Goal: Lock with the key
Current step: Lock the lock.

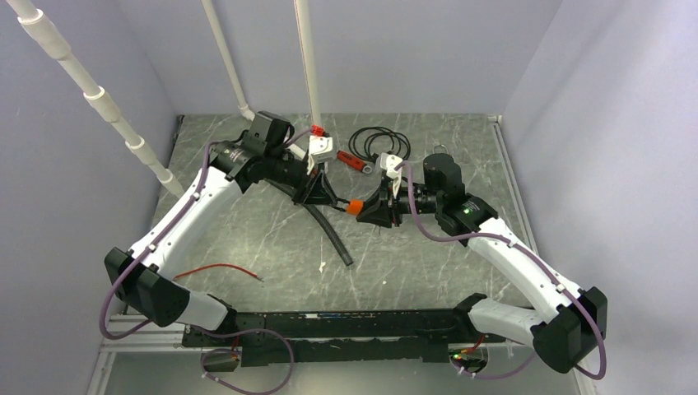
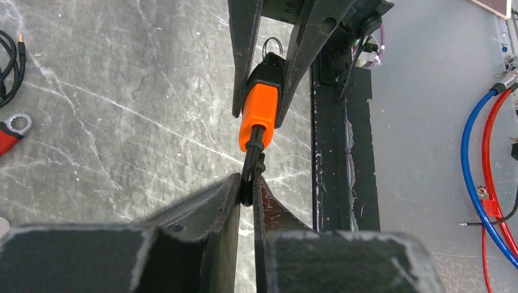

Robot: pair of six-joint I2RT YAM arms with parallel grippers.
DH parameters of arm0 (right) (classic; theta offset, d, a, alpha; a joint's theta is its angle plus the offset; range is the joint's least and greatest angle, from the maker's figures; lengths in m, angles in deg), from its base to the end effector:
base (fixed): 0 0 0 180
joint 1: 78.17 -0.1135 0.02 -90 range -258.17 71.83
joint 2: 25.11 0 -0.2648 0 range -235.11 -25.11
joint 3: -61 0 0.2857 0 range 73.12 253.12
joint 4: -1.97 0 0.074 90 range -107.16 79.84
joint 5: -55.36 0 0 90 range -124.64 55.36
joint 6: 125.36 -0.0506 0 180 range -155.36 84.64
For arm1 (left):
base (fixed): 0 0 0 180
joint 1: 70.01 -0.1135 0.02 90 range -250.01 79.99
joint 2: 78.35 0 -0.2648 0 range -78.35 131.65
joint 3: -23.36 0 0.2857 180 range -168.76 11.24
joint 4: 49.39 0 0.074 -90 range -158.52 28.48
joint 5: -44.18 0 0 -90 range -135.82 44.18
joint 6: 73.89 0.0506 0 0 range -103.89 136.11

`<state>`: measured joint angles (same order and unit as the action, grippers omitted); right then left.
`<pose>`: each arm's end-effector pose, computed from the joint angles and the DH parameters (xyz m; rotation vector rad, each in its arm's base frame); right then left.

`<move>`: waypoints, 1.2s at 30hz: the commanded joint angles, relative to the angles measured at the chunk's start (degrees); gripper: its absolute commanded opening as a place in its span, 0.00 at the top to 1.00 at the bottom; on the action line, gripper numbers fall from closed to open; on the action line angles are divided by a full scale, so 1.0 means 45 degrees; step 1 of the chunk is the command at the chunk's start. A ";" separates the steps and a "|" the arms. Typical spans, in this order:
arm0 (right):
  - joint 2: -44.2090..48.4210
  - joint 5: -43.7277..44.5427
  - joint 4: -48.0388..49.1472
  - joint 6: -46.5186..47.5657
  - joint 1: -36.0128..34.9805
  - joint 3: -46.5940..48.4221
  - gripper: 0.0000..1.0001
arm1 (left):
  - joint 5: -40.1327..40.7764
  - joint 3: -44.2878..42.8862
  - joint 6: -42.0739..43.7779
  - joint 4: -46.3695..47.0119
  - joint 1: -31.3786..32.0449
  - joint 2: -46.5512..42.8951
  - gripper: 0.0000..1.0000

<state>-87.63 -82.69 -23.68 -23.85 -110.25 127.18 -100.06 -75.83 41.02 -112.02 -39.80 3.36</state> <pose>0.2197 0.1821 0.3263 -1.2221 1.5346 1.0502 0.2622 -0.2002 0.3879 1.4059 1.7059 -1.1478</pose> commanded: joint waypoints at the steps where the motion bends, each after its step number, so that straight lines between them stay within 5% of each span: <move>1: 0.0267 -0.0962 0.0887 -0.0430 0.0030 0.0717 1.00 | -0.0091 0.0244 0.0680 -0.0094 0.0062 -0.0547 0.83; 15: -0.0489 -0.1457 0.1185 -0.0711 0.0019 0.1235 1.00 | -0.0594 0.0130 0.0721 -0.0183 0.0224 -0.0342 1.00; 36: -0.1950 -0.1847 0.2293 -0.1313 -0.0202 0.2691 1.00 | -0.1039 0.1325 -0.1179 0.2081 0.1068 -0.0001 1.00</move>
<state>-96.17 -87.74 -28.42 -28.36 -109.37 132.38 -97.66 -71.72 39.86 -109.22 -39.34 2.75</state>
